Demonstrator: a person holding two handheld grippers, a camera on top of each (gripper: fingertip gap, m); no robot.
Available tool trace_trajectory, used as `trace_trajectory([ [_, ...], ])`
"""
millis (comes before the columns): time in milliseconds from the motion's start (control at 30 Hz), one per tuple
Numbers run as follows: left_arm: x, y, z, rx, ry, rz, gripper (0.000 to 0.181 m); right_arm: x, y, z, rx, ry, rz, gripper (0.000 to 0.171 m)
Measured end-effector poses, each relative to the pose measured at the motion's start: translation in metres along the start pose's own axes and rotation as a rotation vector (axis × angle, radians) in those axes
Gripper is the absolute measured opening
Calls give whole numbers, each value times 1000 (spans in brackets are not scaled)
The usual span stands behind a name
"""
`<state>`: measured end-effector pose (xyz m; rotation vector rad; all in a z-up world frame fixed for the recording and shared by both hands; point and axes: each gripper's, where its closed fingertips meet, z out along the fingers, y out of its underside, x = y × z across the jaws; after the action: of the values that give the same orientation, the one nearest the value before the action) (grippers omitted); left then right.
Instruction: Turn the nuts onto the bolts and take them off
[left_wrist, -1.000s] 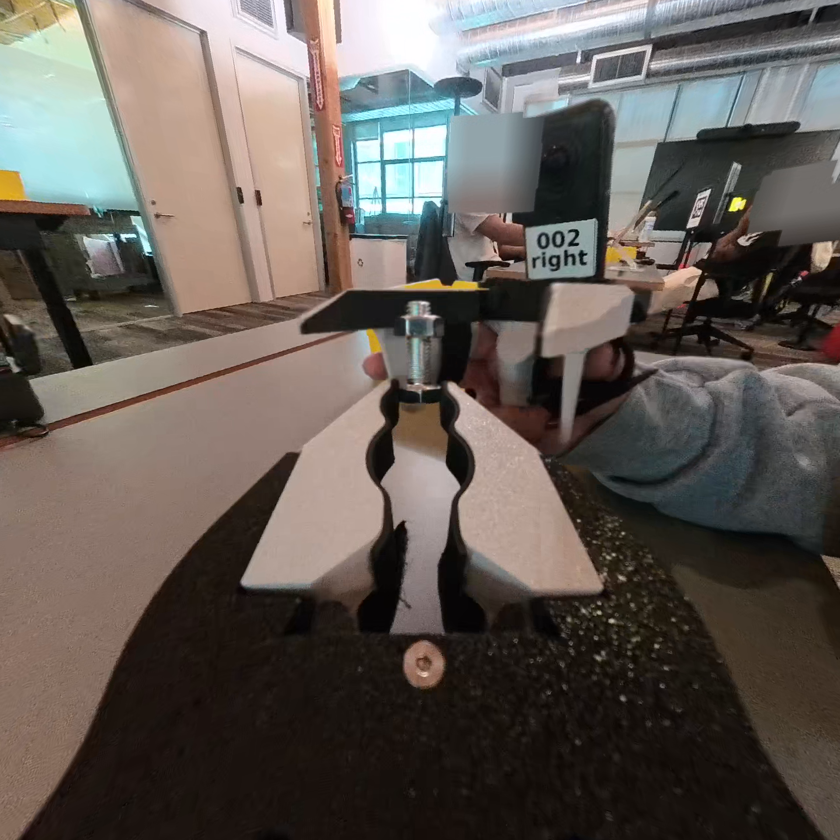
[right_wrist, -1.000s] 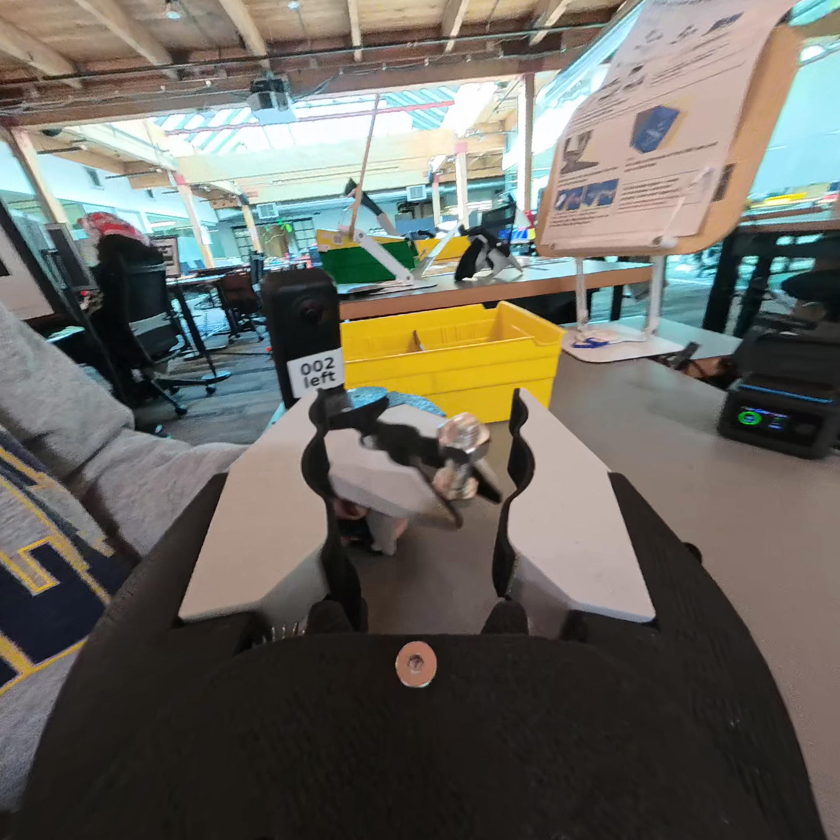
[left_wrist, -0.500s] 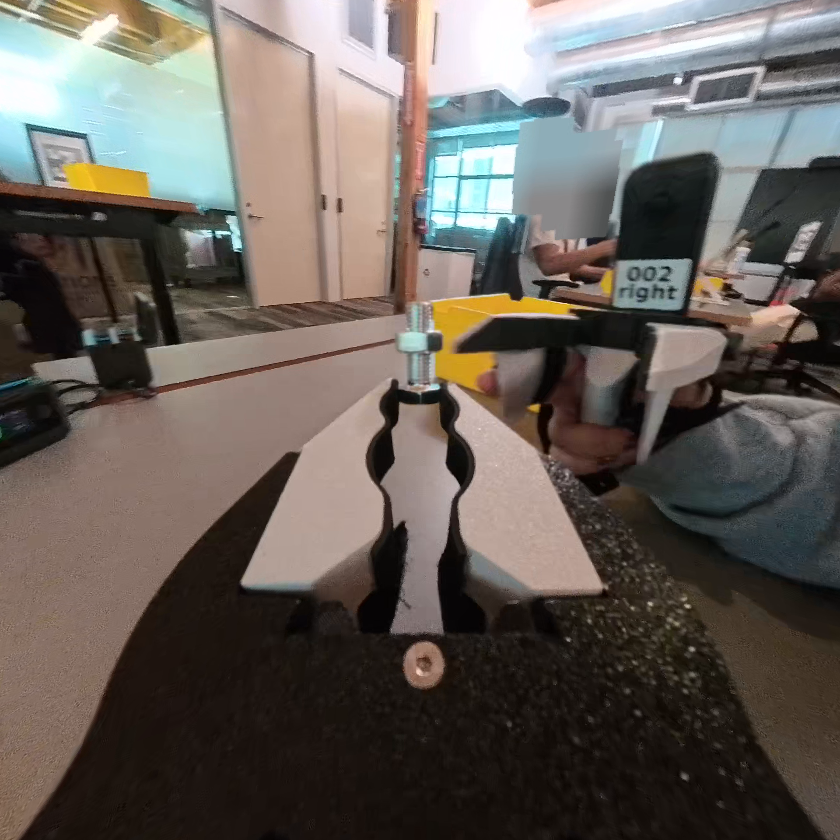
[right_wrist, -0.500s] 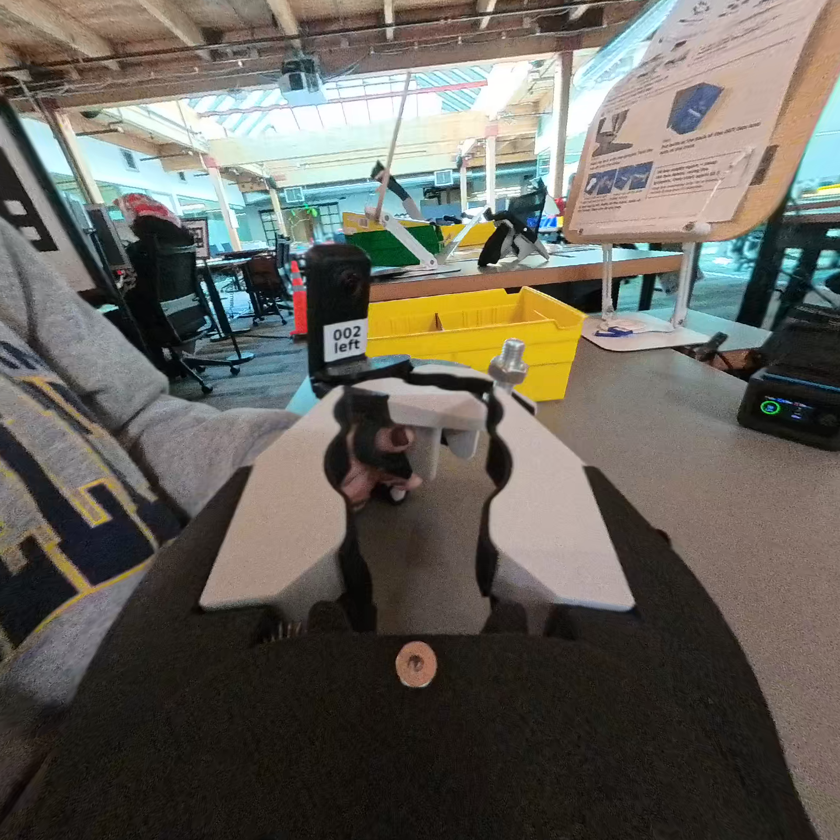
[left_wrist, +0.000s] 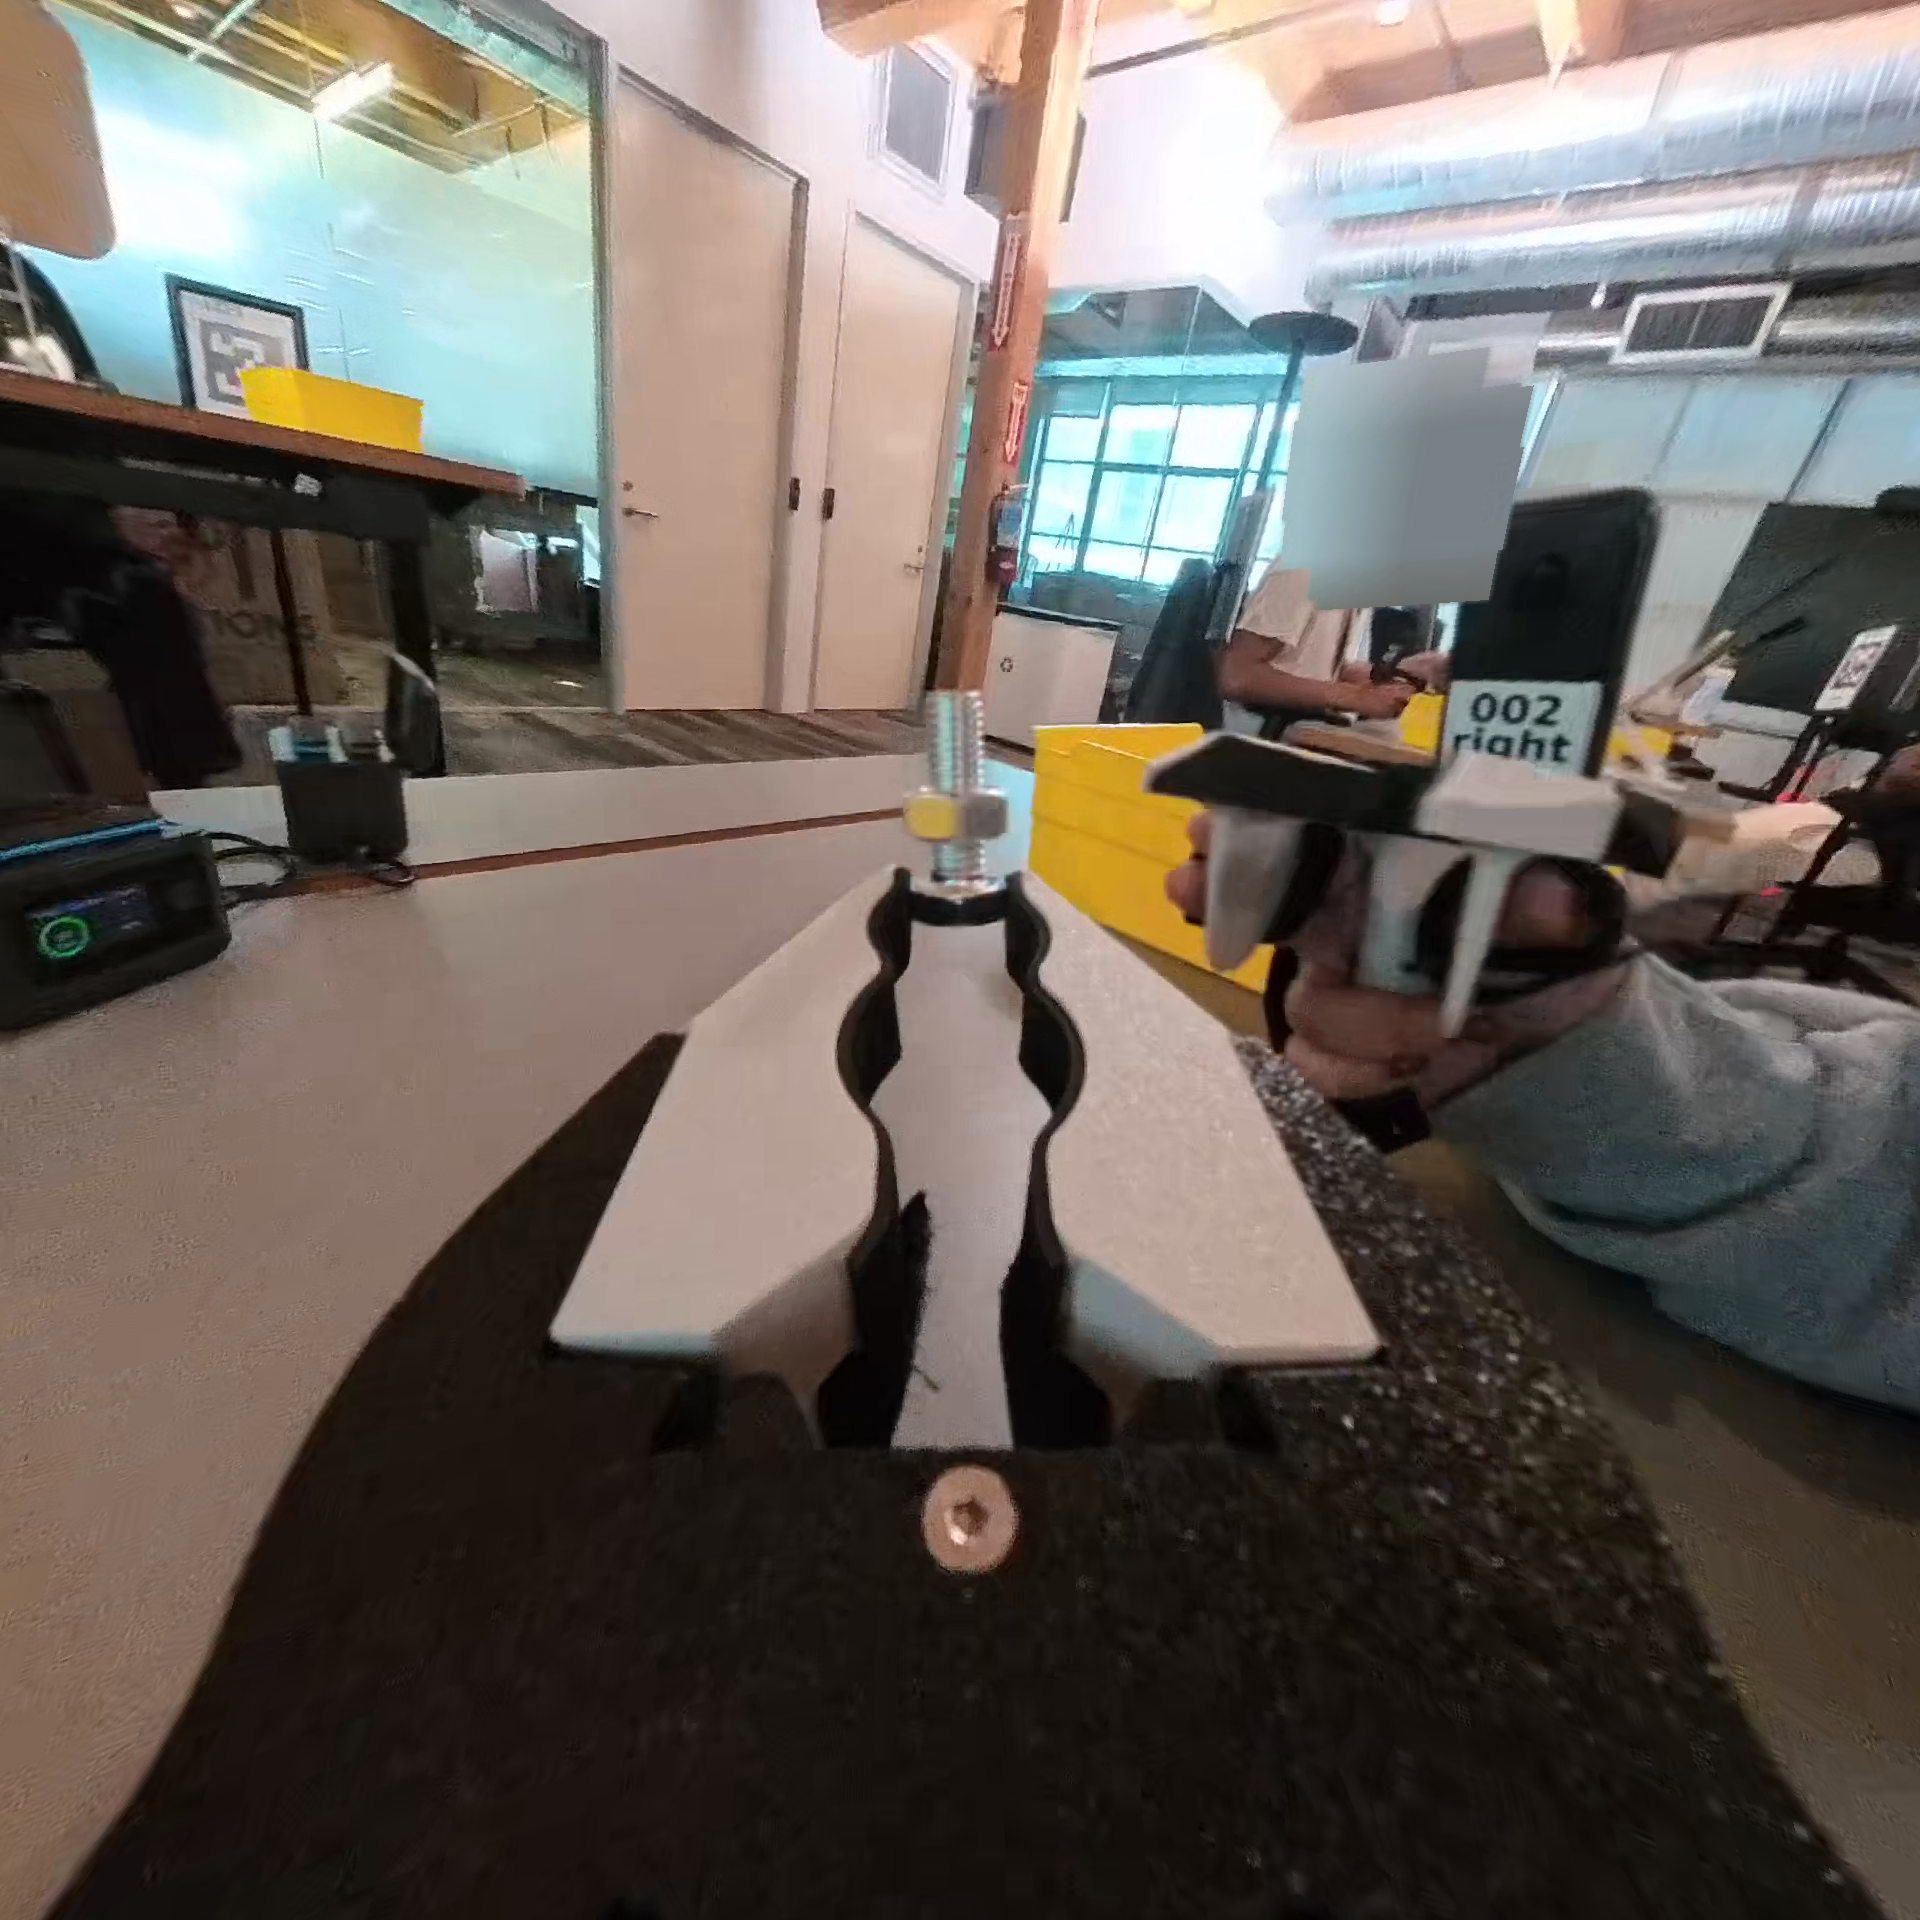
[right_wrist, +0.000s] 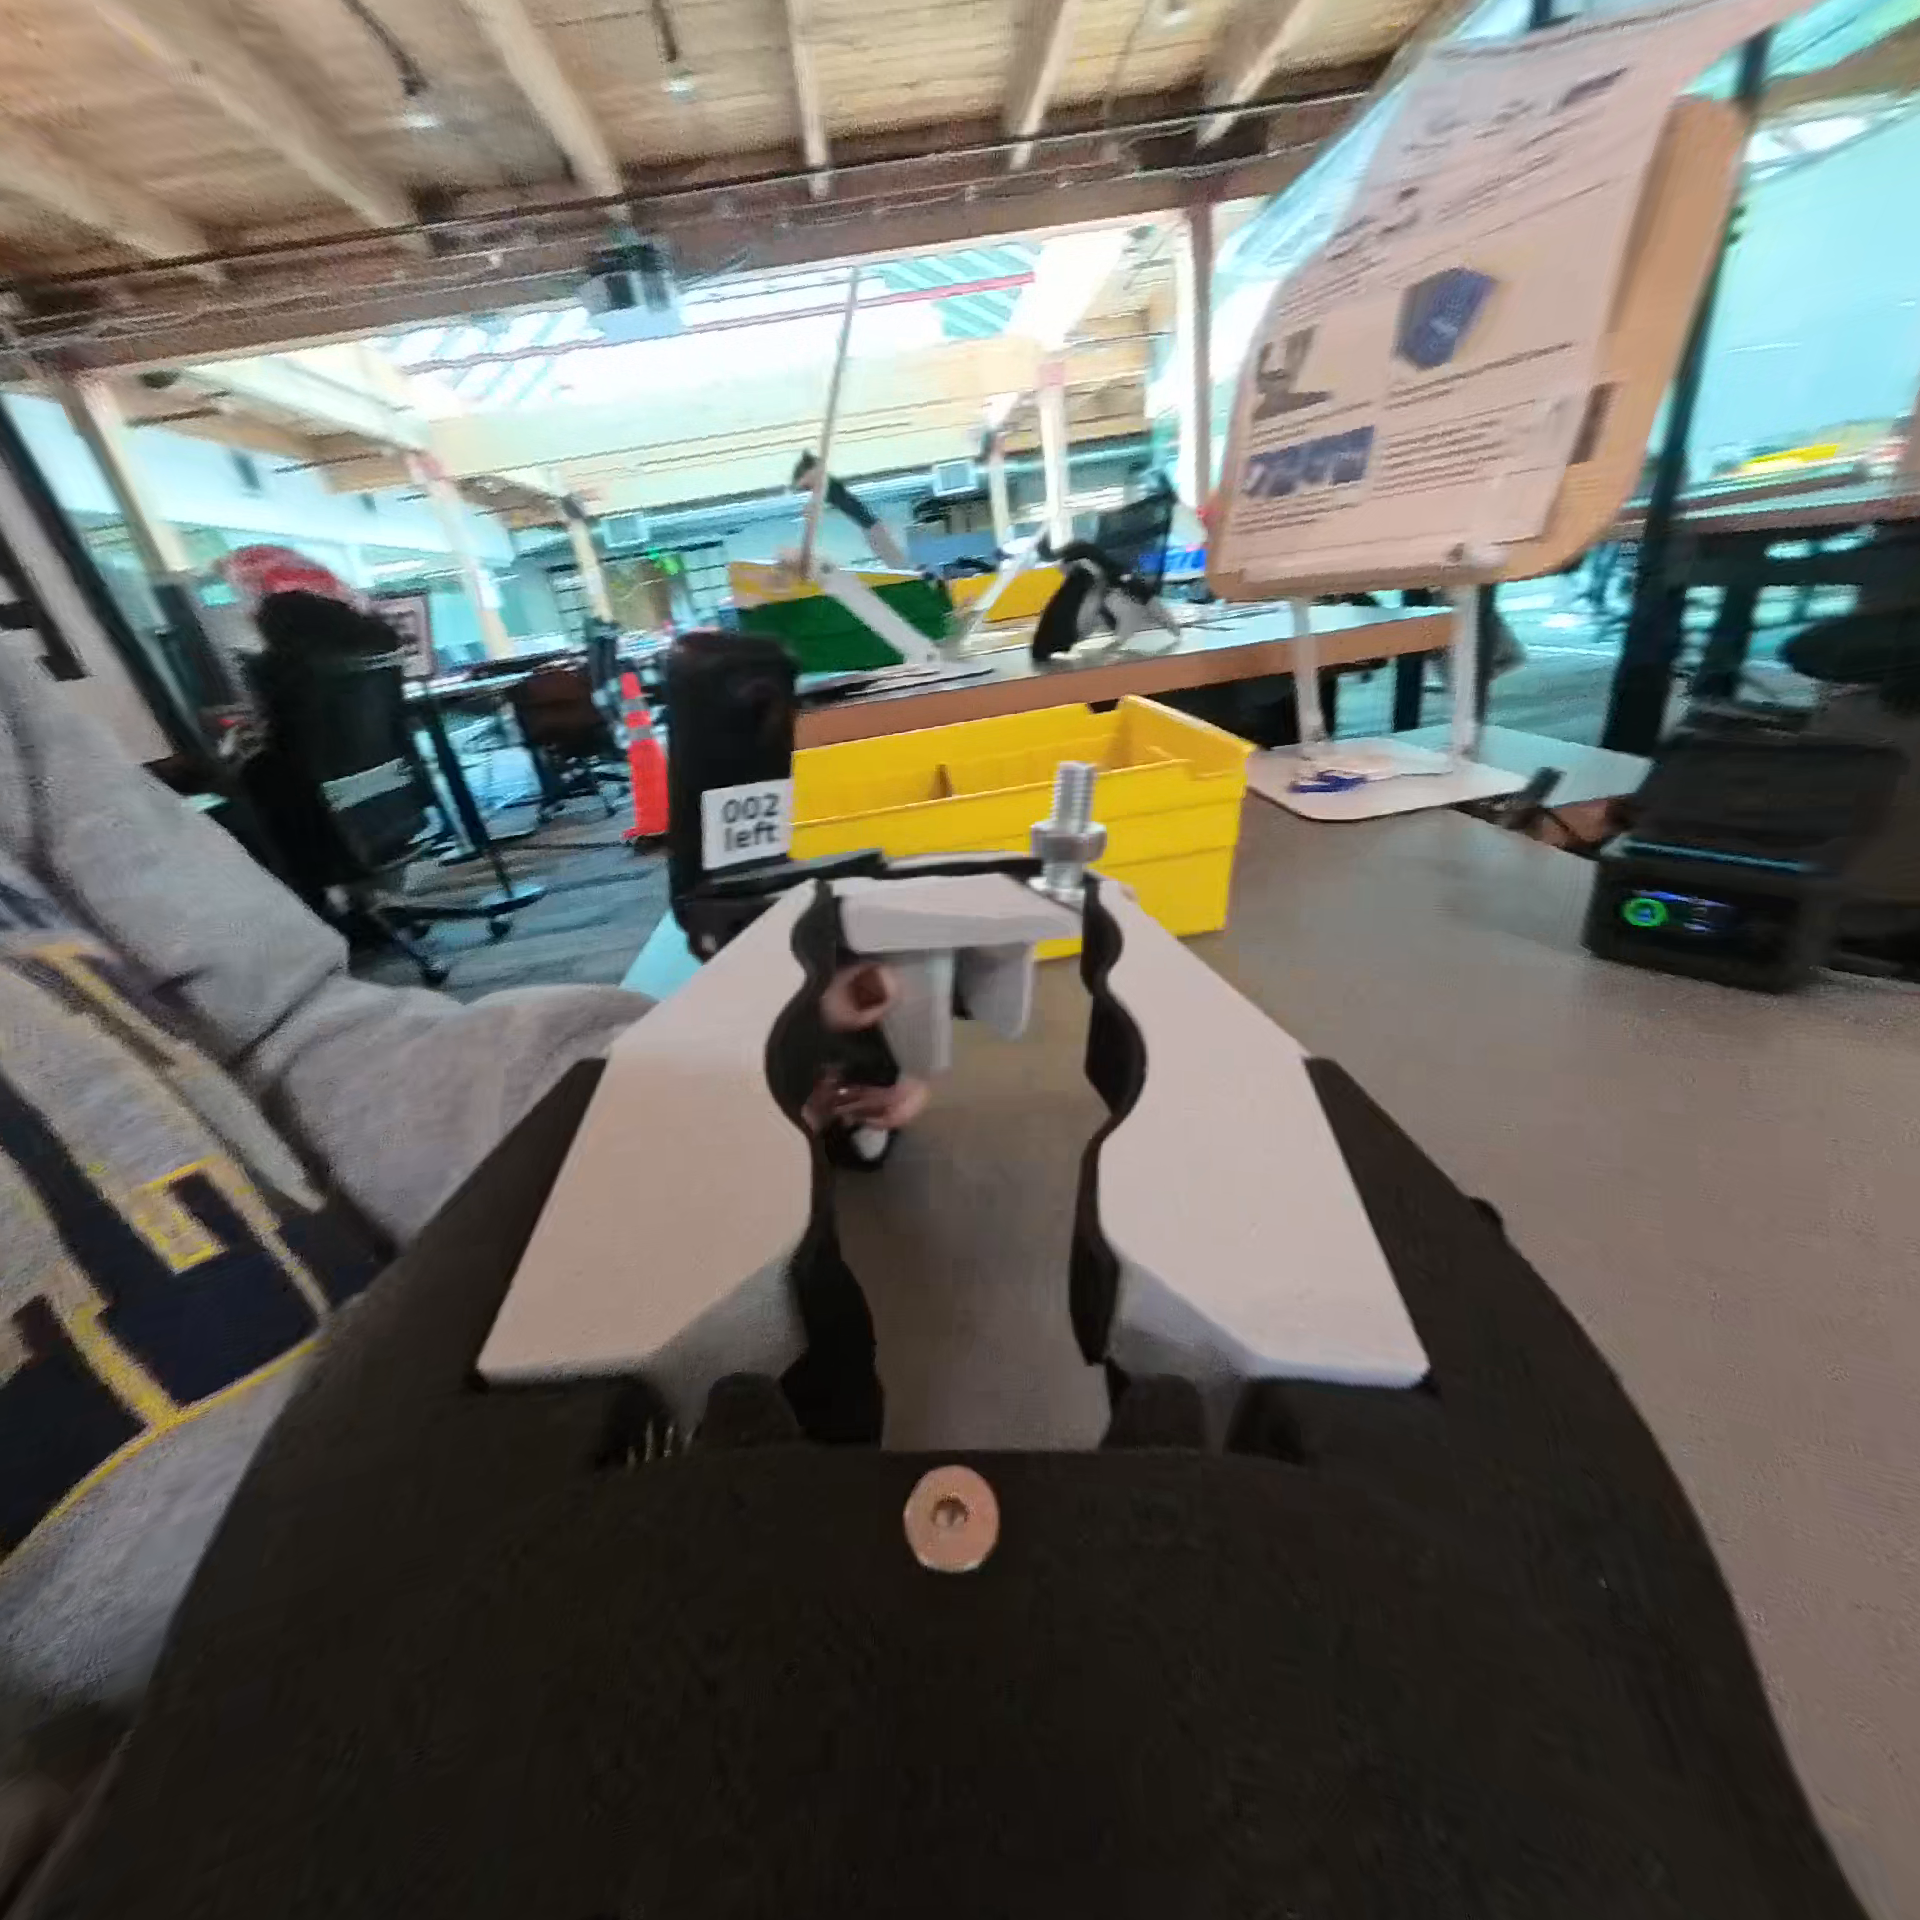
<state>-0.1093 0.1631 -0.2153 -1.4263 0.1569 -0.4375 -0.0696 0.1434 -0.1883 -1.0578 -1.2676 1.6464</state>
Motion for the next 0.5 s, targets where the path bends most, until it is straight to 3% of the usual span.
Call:
trace_trajectory([
  [133, 35, 13, 12, -72, 113, 161, 16, 11, 0, 9, -3, 73, 2, 33],
  [267, 43, 17, 12, -86, 150, 189, 16, 8, 6, 12, -31, 63, -13, 8],
  [400, 50, 8, 11, -29, 163, 196, 16, 4, -3, 6, -63, 46, -11, 7],
  [433, 51, 3, 10, 2, 162, 205, 35, 3, -13, 1, -78, 79, -40, 7],
  [467, 44, 0, 10, 14, 109, 207, 68, 3, -26, -8, -98, 125, -76, 8],
  [500, 36, 1, 11, 5, 59, 221, 82, 3, -39, -21, -146, 181, -105, 8],
])
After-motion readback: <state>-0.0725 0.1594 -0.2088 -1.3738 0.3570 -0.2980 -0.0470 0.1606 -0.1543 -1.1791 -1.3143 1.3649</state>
